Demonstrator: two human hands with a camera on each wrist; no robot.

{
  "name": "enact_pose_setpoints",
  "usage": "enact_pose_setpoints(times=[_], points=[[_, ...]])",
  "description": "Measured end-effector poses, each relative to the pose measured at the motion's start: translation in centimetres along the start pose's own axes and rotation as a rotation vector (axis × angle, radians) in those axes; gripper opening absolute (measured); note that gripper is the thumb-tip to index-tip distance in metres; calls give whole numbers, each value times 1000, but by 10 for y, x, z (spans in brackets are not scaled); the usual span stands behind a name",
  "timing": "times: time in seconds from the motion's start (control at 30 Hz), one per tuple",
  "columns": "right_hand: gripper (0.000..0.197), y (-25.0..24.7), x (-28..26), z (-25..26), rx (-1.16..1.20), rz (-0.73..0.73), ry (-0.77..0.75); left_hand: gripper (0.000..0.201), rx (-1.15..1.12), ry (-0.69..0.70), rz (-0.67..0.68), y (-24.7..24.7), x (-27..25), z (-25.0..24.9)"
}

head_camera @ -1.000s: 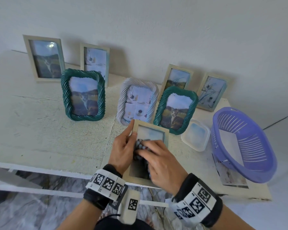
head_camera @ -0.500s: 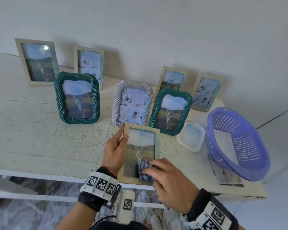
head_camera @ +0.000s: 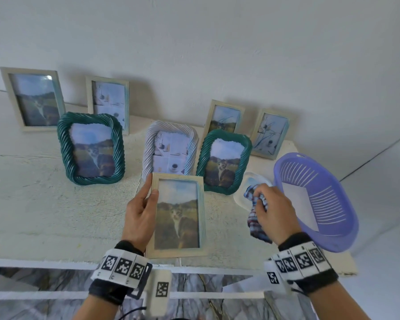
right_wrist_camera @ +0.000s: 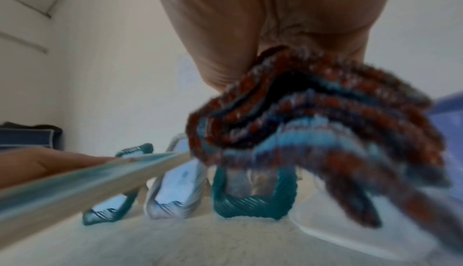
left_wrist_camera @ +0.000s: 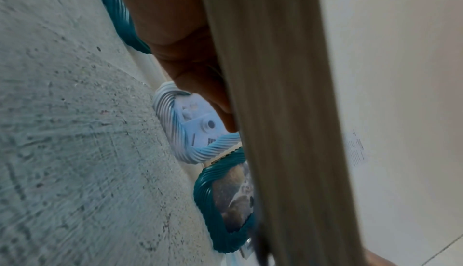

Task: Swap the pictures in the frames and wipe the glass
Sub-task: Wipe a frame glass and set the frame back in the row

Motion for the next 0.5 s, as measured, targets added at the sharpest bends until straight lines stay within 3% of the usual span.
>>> enact_pose_setpoints(times=[0.27,0.4,0.5], points=[[39,29,74,-26,-86,67,209,43,13,-17,15,2,-2,-3],[43,49,89,-39,-102,228,244,42,-15,-7,22,3,-3,-7],[46,56,87,-43,-109,237,264,41,-9,3,24,3,-1,-8]])
Point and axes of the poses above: each hand's wrist, its own x-axis towards the middle knuckle, its own y-axis out of the palm, z = x × y, the point moved 6 cm from there along x, towards the middle knuckle, and after that the axes turned 11 degrees about z, right-handed, at the moved point
